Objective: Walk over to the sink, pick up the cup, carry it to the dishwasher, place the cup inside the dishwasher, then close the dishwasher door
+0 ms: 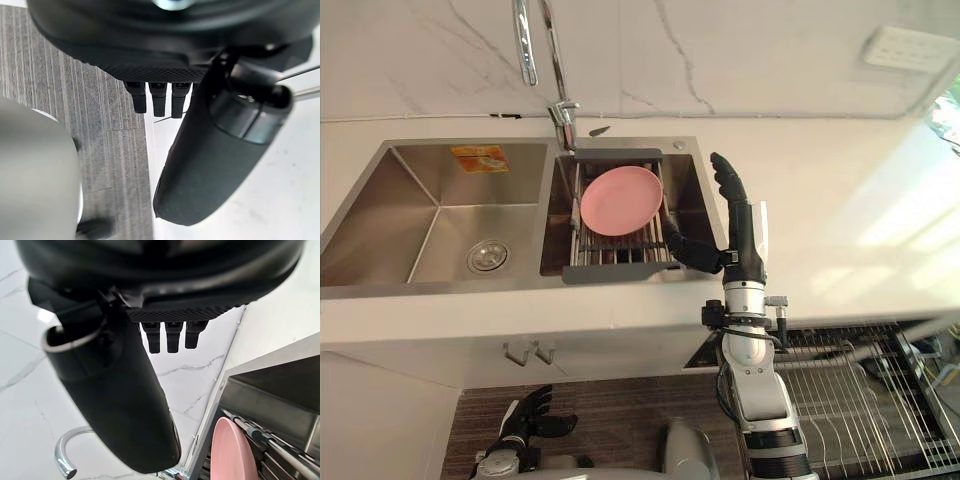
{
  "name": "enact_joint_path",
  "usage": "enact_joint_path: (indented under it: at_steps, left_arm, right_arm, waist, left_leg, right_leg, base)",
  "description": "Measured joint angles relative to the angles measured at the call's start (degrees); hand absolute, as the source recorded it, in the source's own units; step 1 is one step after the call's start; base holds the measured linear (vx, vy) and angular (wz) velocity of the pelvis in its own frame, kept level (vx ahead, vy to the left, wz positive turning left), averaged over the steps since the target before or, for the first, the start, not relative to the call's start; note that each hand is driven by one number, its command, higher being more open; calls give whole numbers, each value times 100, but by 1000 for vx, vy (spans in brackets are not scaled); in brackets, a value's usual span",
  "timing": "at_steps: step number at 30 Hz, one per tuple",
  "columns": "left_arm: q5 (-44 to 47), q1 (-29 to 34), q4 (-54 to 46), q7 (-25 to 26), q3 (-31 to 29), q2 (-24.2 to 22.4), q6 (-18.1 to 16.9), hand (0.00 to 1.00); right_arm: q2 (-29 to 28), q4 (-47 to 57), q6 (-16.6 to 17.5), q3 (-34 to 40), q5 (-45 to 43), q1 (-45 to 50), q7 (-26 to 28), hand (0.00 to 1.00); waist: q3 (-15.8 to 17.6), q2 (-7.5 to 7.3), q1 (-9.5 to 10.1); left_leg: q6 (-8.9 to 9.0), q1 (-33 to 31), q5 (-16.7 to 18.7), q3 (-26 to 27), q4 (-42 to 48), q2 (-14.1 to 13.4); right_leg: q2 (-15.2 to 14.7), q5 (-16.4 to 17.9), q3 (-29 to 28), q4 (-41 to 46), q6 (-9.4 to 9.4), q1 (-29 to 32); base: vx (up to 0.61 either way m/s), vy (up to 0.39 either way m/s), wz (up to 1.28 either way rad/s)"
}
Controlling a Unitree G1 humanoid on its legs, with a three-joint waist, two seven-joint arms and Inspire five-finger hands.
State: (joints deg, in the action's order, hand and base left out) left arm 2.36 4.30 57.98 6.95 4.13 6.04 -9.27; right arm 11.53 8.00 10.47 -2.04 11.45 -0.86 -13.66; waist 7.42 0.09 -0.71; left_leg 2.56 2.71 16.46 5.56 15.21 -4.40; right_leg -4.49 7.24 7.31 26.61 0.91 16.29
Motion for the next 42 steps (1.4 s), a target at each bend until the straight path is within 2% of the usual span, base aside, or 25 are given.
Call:
enact_joint_path:
  at_steps: [3,5,7,8,9,10,11,12,13,15,17,25,26,33,42]
  left_arm:
    - [-96,19,50,-31,-9,-144,7,90]
    - [-143,1,42,-77,-32,-121,8,90]
    - [-24,-65,113,-97,-289,-158,334,90]
    - [9,-69,120,-99,-320,-158,387,90]
    - [10,-78,92,-115,-373,-156,421,90]
    - [7,-85,31,-124,-376,-154,415,90]
    - [-8,-89,9,-139,-355,-154,409,90]
    - [-3,-117,-1,-181,-354,-131,410,90]
    - [-11,-95,-4,-122,-355,-63,281,90]
    - [-15,-113,-15,-206,-307,-66,274,90]
    - [-14,-134,1,-271,-262,-50,283,90]
    - [-26,-91,64,-62,-266,-44,251,90]
    - [-134,-18,119,22,-265,79,149,90]
    - [-132,-21,121,31,-309,76,242,90]
    - [-126,-6,124,15,-436,73,359,90]
  right_arm:
    - [32,27,-24,237,-3,248,-5,90]
    - [-10,29,-39,469,-7,463,-15,90]
    - [-60,169,-40,544,-34,615,-19,90]
    - [-79,210,-34,539,-43,613,-25,90]
    - [-120,255,-28,581,-62,577,-38,90]
    - [-154,254,-29,621,-62,562,-38,90]
    - [-151,254,-29,624,-63,561,-37,90]
    - [-198,231,-30,595,-65,565,-20,90]
    - [-253,242,-24,553,-63,615,10,90]
    - [-249,241,-24,562,-63,591,10,90]
    - [-251,241,-23,498,-59,591,80,90]
    - [-213,95,-38,502,-56,631,178,90]
    - [-31,-228,-43,149,-53,724,451,90]
    - [-75,-288,-45,149,3,781,449,90]
    - [-318,-311,-316,173,475,1174,445,90]
  waist:
    - [-57,211,-43]
    - [-47,201,-42]
    - [-6,201,-39]
    - [1,193,-42]
    - [9,197,-27]
    - [33,189,19]
    - [45,211,39]
    - [85,187,81]
    - [100,66,64]
    - [100,35,52]
    - [104,39,63]
    - [97,51,-26]
    - [-117,-166,-24]
    - [-110,-184,-33]
    - [-87,-243,-49]
  left_leg:
    - [92,11,-52,-7,114,-286]
    - [101,-184,-50,12,858,-420]
    - [168,-607,-52,138,2071,-614]
    - [139,-695,66,174,2102,-637]
    - [82,-853,222,169,1873,-636]
    - [93,-926,203,123,1322,-585]
    - [97,-923,64,72,887,-552]
    - [75,-799,-382,46,597,-424]
    - [-18,-662,-544,78,304,-198]
    - [-108,-642,-607,93,217,-48]
    - [-162,-615,-648,150,116,27]
    - [-124,-325,-1007,305,-544,83]
    - [-146,-55,-1368,121,-1192,189]
    - [-146,46,-1368,132,-1212,183]
    - [-134,346,-1395,168,-1236,144]
  right_leg:
    - [189,27,274,-507,-62,-456]
    - [283,1,390,-923,-103,-869]
    - [343,-103,406,-1416,-106,-1409]
    - [339,-118,397,-1458,-98,-1452]
    - [312,-128,365,-1472,-82,-1464]
    - [270,-149,294,-1471,-44,-1464]
    - [260,-158,268,-1467,-19,-1464]
    - [229,-182,166,-1500,94,-1508]
    - [81,-203,-99,-1652,174,-1539]
    - [-46,-309,-132,-1866,339,-1626]
    - [-97,-403,-199,-1993,399,-1634]
    - [-45,-640,-364,-2307,368,-1649]
    - [-16,-1091,-404,-3029,335,-1919]
    - [-15,-1091,-406,-3032,335,-2019]
    - [-26,-1084,-421,-2927,341,-2254]
  base:
    - [262,-96,29]
    - [240,-84,30]
    - [176,24,7]
    - [126,83,-1]
    - [91,151,-8]
    - [75,183,-11]
    - [52,206,-18]
    - [21,176,-6]
    - [16,162,3]
    - [-7,124,12]
    - [-28,106,-8]
    - [-28,-8,-13]
    - [0,0,0]
    - [0,0,0]
    - [-62,-7,0]
